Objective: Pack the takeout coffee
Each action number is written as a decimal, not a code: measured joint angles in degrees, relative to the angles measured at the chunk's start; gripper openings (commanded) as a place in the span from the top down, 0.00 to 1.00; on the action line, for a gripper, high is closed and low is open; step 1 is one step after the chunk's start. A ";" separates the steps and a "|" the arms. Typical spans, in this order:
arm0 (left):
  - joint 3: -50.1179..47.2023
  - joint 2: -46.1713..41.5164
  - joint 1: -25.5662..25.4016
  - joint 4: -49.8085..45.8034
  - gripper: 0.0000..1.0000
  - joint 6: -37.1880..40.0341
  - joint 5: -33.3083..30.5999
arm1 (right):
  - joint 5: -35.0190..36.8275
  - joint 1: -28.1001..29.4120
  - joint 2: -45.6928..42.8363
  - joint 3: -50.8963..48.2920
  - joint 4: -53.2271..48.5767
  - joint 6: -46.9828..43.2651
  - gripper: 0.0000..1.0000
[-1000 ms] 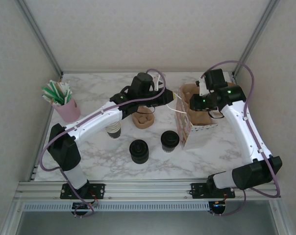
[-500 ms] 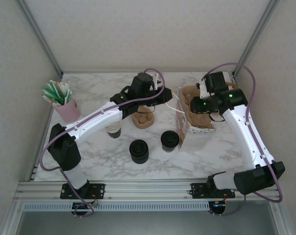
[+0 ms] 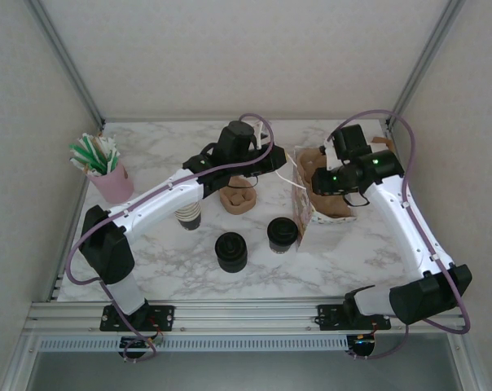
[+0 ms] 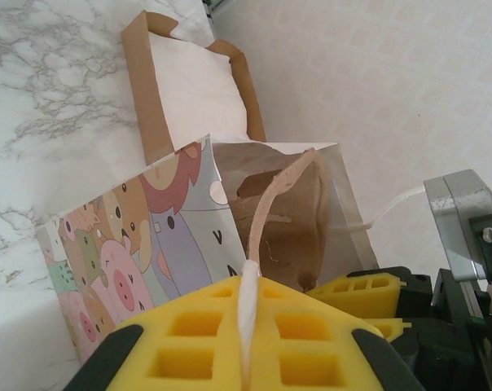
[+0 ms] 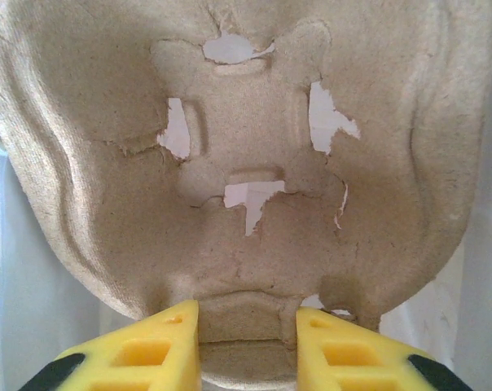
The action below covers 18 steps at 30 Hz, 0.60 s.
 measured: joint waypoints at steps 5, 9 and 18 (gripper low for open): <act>-0.02 0.35 0.00 0.17 1.00 0.00 0.00 | 3.50 0.28 1.14 -0.02 -0.61 0.31 0.72; -0.02 0.37 0.00 0.20 1.00 0.00 -0.15 | 6.47 0.28 2.32 -0.02 -1.49 1.25 0.71; -0.13 0.37 0.00 0.20 1.00 0.00 -0.17 | 2.97 1.07 2.62 0.00 -1.64 1.29 0.71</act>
